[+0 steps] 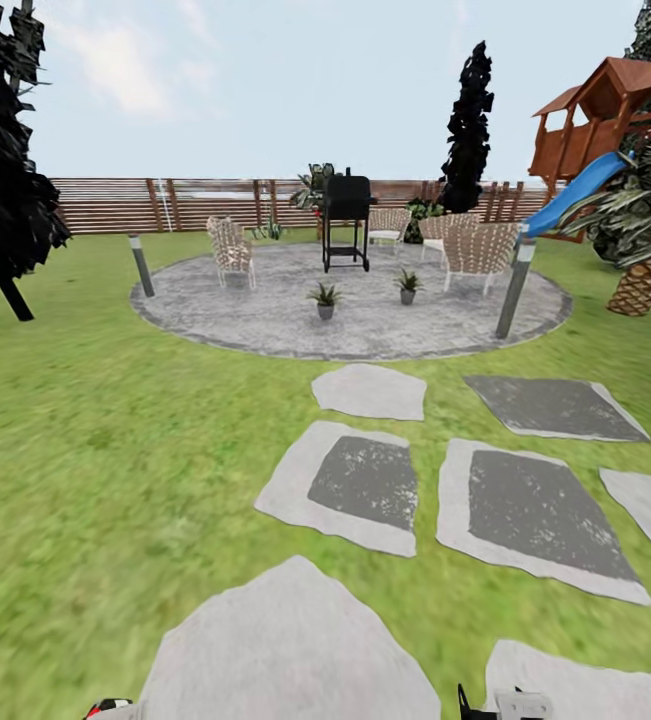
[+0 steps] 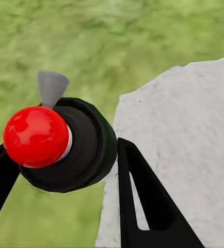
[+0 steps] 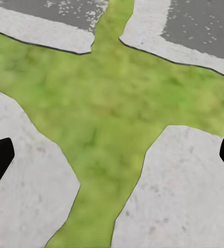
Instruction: Pick up the pesticide atomizer in the garden and spray insectifuge to fully cover both potted plants in the garden.
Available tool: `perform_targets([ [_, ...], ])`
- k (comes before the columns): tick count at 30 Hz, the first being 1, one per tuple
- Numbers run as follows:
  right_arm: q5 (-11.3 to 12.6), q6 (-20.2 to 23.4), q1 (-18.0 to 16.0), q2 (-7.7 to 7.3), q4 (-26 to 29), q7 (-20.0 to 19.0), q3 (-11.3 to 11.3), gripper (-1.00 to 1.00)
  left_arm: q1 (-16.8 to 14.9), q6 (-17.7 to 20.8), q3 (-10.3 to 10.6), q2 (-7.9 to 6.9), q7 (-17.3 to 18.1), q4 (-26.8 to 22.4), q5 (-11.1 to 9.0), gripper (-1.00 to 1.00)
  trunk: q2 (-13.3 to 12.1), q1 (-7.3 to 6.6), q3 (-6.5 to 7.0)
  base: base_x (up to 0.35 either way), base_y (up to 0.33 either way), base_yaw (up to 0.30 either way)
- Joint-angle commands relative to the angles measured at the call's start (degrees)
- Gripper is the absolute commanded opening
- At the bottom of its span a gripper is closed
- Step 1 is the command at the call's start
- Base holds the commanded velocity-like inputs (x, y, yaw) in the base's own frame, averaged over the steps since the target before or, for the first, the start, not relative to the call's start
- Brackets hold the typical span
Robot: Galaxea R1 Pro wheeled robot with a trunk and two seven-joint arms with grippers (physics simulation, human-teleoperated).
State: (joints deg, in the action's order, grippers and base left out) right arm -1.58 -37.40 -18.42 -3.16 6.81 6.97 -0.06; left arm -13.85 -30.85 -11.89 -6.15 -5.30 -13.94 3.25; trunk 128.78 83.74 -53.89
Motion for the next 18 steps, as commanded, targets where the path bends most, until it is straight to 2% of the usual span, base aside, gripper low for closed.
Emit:
perform_targets([
  [1,-0.2,-0.1,0.0,0.00,0.0,0.2,0.0,1.00,0.0,-0.2,0.0,0.00,-0.4,0.1,0.4,-1.00,0.0,0.02,-0.05,0.337,0.000,0.000],
  [18,-0.2,-0.1,0.0,0.00,0.0,0.1,0.0,1.00,0.0,-0.2,-0.1,0.00,-0.4,0.1,0.4,-1.00,0.0,0.02,-0.05,0.337,0.000,0.000],
])
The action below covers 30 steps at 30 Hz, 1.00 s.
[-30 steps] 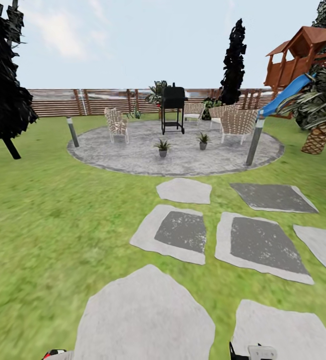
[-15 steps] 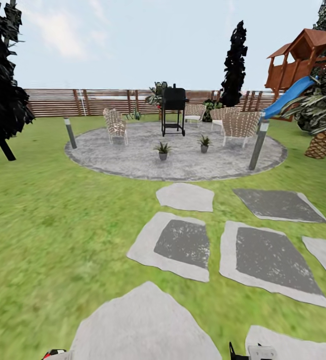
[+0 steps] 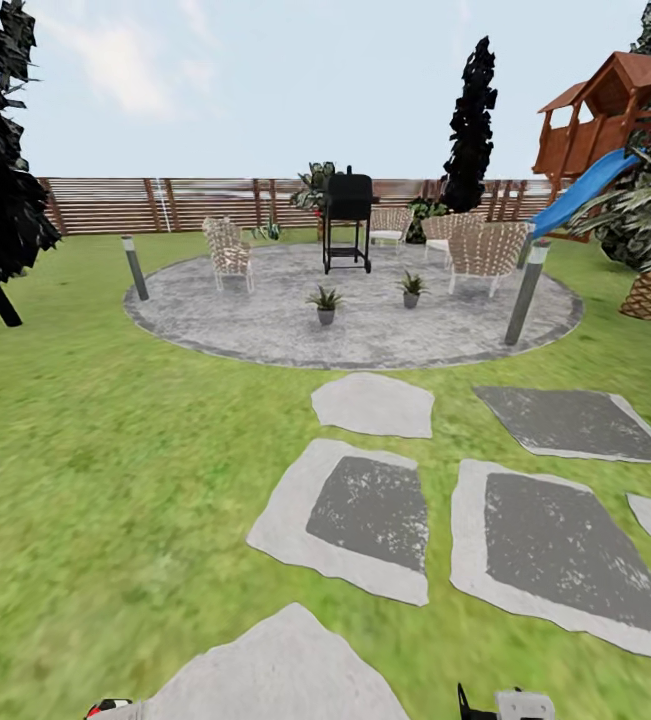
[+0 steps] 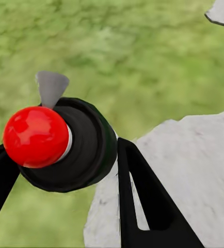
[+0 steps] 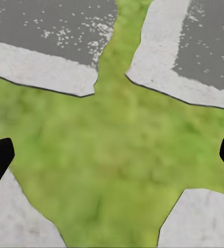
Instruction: Pick up the pesticide atomizer in the garden and spray insectifuge to fully cover both potted plants in the garden.
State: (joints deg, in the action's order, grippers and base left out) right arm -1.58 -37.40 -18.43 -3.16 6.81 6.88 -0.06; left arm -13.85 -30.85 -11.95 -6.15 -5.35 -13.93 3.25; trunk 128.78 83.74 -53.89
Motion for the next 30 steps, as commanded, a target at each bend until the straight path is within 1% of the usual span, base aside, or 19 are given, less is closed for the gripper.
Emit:
perform_targets([
  [1,-0.2,-0.1,0.0,0.00,0.0,0.2,0.0,1.00,0.0,-0.2,0.0,0.00,-0.3,0.1,0.4,-1.00,0.0,0.02,-0.05,0.337,0.000,0.000],
  [30,-0.2,-0.1,0.0,0.00,0.0,0.2,0.0,1.00,0.0,-0.2,0.0,0.00,-0.3,0.0,0.4,-1.00,0.0,0.02,-0.05,0.337,0.000,0.000],
])
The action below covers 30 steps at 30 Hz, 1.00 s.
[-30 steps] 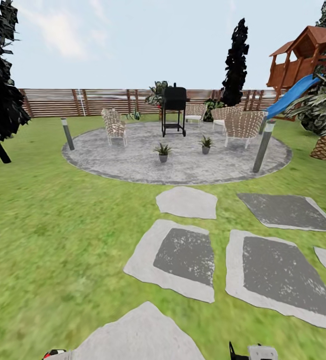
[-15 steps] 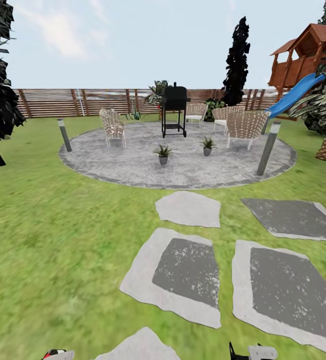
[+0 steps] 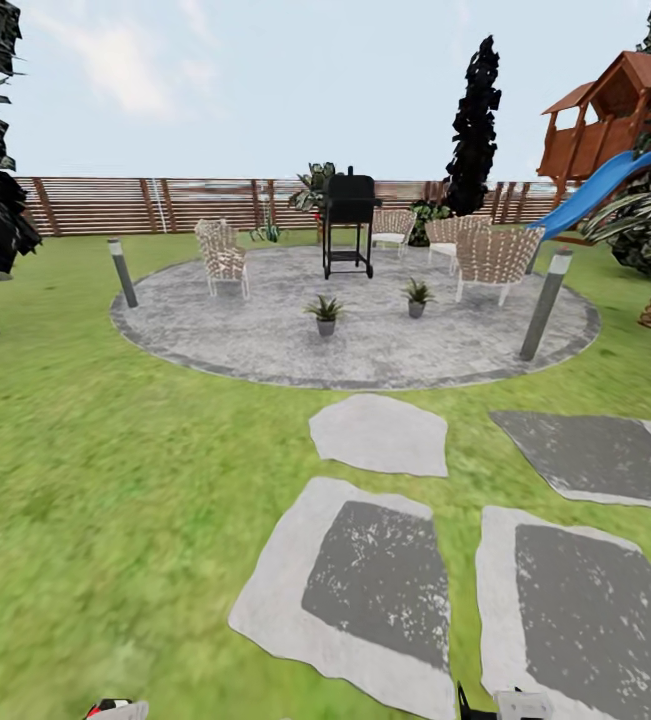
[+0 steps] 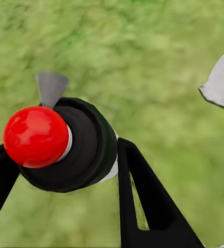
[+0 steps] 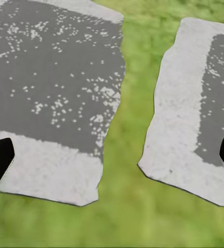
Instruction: Pick up the pesticide atomizer in the garden and spray insectifuge to fully cover both potted plants in the garden.
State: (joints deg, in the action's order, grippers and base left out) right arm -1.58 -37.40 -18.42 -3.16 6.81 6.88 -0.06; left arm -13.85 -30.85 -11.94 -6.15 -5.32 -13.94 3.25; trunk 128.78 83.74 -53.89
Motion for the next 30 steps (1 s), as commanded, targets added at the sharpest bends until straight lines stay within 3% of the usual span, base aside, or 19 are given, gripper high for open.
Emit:
perform_targets([
  [1,-0.2,-0.1,0.0,0.00,0.0,0.2,0.0,1.00,0.0,-0.2,0.0,0.00,-0.3,0.1,0.4,-1.00,0.0,0.02,-0.05,0.337,0.000,0.000],
  [30,-0.2,-0.1,0.0,0.00,0.0,0.3,0.0,1.00,0.0,-0.2,0.0,0.00,-0.4,0.1,0.4,-1.00,0.0,0.02,-0.05,0.337,0.000,0.041],
])
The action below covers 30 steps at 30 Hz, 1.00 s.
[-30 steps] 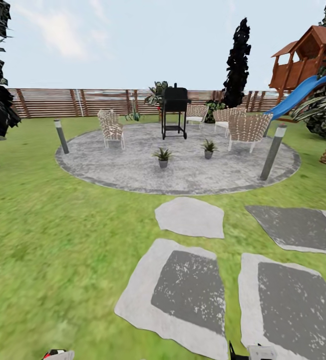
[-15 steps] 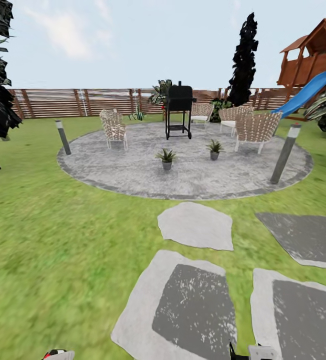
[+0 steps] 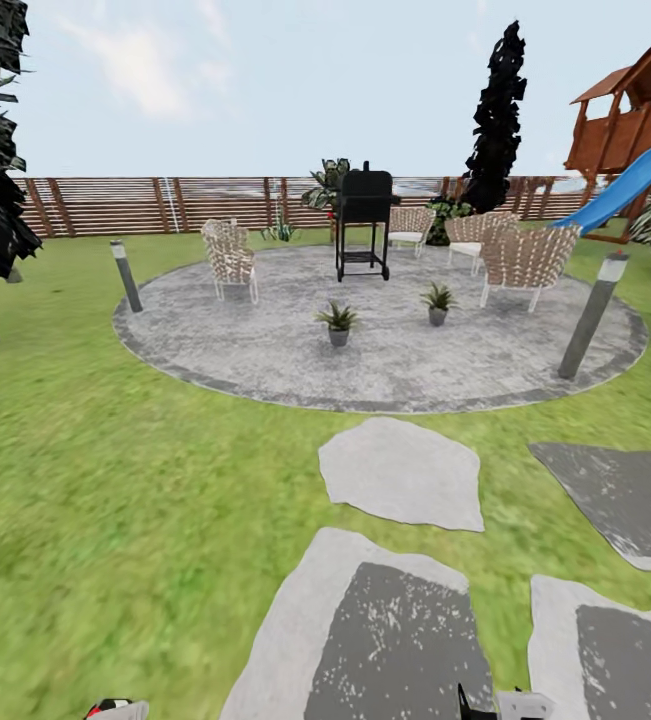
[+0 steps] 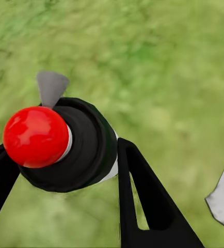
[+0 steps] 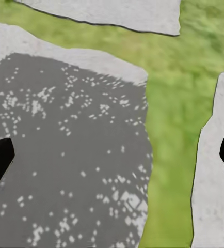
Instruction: Pick up the pesticide atomizer in the garden and spray insectifuge to fully cover both potted plants in the garden.
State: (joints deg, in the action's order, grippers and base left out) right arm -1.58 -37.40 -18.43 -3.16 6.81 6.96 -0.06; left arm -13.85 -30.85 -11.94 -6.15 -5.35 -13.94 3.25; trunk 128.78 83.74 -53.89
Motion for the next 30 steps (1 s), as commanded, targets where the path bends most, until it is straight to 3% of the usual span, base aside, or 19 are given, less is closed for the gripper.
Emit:
perform_targets([
  [1,-0.2,-0.1,0.0,0.00,0.0,0.2,0.0,1.00,0.0,-0.2,0.0,0.00,-0.3,0.1,0.4,-1.00,0.0,0.02,-0.05,0.337,0.000,0.000],
  [30,-0.2,-0.1,0.0,0.00,0.0,0.2,0.0,1.00,0.0,-0.2,0.0,0.00,-0.3,0.1,0.4,-1.00,0.0,0.02,-0.05,0.337,0.000,0.000],
])
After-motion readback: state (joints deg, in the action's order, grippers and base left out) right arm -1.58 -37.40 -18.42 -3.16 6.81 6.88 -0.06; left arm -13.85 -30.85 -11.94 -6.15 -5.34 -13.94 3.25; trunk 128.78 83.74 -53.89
